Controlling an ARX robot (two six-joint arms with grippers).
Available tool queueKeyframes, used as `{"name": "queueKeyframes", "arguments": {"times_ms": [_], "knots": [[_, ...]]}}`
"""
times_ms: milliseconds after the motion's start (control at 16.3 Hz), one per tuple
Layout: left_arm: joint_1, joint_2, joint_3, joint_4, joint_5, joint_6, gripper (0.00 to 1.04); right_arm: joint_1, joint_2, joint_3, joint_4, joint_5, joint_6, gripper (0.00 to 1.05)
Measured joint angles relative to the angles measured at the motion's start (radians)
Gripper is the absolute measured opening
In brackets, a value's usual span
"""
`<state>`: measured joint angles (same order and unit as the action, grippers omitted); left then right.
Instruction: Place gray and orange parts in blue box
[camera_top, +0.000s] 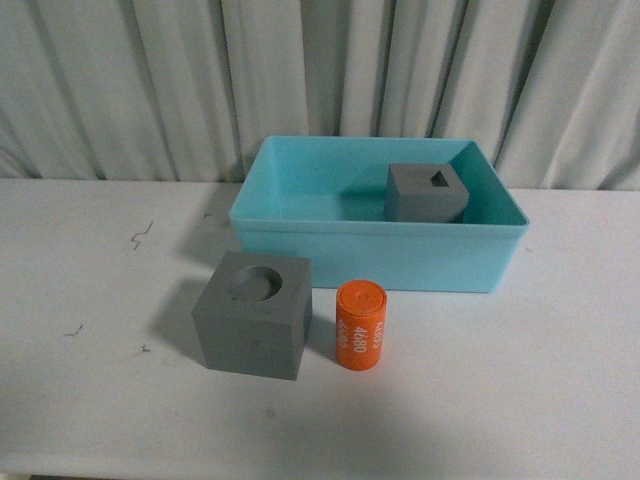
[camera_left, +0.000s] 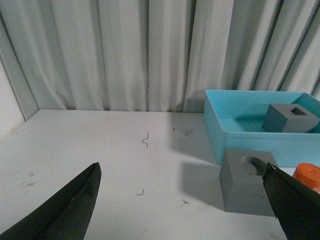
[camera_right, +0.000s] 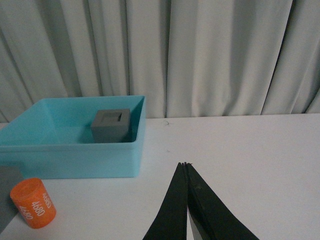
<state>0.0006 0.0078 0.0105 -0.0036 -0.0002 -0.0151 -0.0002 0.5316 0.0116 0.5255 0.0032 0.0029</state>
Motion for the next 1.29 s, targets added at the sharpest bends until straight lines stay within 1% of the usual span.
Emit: {"name": "queueKeyframes", "arguments": {"times_ms": [123, 430, 983, 1106, 1167, 1290], "knots": [[0.000, 0.000, 0.000, 0.000, 0.000, 0.000, 0.98, 0.000, -0.086, 0.000, -0.086, 0.000, 0.000, 0.02], [0.000, 0.000, 0.000, 0.000, 0.000, 0.000, 0.98, 0.000, -0.243, 0.000, -0.235, 0.000, 0.000, 0.02], [0.000, 0.000, 0.000, 0.000, 0.000, 0.000, 0.98, 0.000, -0.359, 0.000, -0.351, 0.000, 0.000, 0.02], [0.000, 0.000, 0.000, 0.000, -0.001, 0.000, 0.98, 0.000, -0.490, 0.000, -0.533, -0.002, 0.000, 0.02], [0.000, 0.000, 0.000, 0.000, 0.001, 0.000, 0.98, 0.000, -0.530, 0.000, -0.514, -0.003, -0.001, 0.02], [0.000, 0.000, 0.000, 0.001, -0.001, 0.000, 0.98, 0.000, -0.527, 0.000, -0.536, -0.001, 0.000, 0.02]]}}
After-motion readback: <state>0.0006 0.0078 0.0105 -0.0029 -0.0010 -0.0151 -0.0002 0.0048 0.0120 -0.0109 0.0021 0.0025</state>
